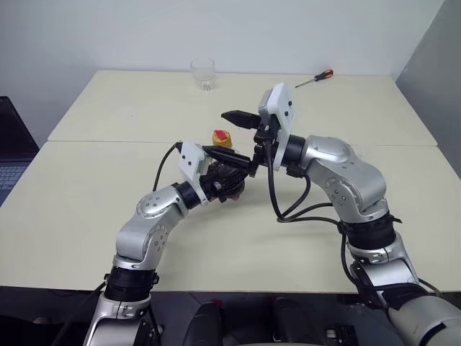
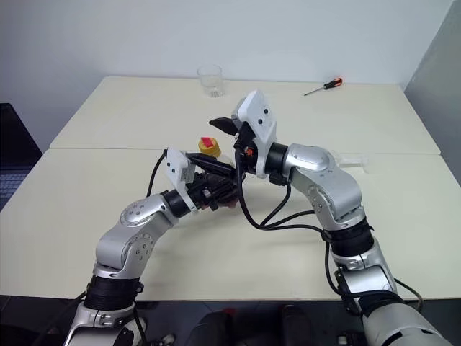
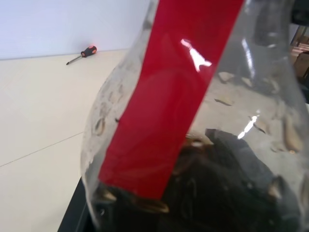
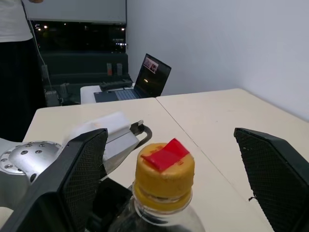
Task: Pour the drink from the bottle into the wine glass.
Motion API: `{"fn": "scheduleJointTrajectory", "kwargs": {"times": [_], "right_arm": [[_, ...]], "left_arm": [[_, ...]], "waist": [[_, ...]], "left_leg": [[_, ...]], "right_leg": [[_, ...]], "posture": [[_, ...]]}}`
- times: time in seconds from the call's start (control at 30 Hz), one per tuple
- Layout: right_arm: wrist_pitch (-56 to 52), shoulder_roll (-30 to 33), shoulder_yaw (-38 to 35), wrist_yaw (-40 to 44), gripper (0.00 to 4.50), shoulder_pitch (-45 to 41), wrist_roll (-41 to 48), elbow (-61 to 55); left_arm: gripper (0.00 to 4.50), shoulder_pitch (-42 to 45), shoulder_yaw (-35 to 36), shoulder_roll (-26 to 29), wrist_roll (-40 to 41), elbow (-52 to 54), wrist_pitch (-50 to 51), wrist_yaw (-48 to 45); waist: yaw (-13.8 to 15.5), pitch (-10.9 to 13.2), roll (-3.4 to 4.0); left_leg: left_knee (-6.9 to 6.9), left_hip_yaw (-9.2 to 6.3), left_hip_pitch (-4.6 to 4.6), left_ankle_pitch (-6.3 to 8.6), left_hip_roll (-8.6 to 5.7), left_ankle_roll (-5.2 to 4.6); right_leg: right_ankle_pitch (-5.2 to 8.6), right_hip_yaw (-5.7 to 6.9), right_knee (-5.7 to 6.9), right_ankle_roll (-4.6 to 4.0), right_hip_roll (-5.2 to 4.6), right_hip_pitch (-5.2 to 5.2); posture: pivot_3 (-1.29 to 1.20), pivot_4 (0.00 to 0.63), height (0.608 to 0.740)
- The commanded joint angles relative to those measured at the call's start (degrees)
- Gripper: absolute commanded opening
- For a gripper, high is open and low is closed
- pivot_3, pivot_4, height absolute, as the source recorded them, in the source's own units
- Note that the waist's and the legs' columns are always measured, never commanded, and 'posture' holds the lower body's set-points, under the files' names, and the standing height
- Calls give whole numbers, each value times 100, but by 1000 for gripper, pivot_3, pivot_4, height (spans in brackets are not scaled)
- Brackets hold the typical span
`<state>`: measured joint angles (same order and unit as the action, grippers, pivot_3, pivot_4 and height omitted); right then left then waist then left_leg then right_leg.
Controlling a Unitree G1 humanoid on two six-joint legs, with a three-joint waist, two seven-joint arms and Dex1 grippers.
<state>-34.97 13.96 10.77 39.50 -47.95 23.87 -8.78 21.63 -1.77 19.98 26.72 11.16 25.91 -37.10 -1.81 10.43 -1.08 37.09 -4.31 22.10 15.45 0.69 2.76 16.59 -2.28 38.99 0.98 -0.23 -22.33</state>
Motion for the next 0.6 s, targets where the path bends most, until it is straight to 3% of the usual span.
{"fn": "scheduleJointTrajectory", "kwargs": {"times": [0.03,0.6], "right_arm": [[243,-9,-94,15,4472,-121,-72,0],[357,604,-317,183,4472,277,-280,4]], "left_arm": [[2225,13,102,10,81,309,-104,-39],[2225,101,76,-11,69,211,-146,-77]], "waist": [[0,0,0],[1,0,0]], "left_leg": [[0,0,0,0,0,0],[1,1,0,0,-1,0]], "right_leg": [[0,0,0,0,0,0],[0,0,1,0,0,0]], "posture": [[0,150,740],[0,150,740]]}}
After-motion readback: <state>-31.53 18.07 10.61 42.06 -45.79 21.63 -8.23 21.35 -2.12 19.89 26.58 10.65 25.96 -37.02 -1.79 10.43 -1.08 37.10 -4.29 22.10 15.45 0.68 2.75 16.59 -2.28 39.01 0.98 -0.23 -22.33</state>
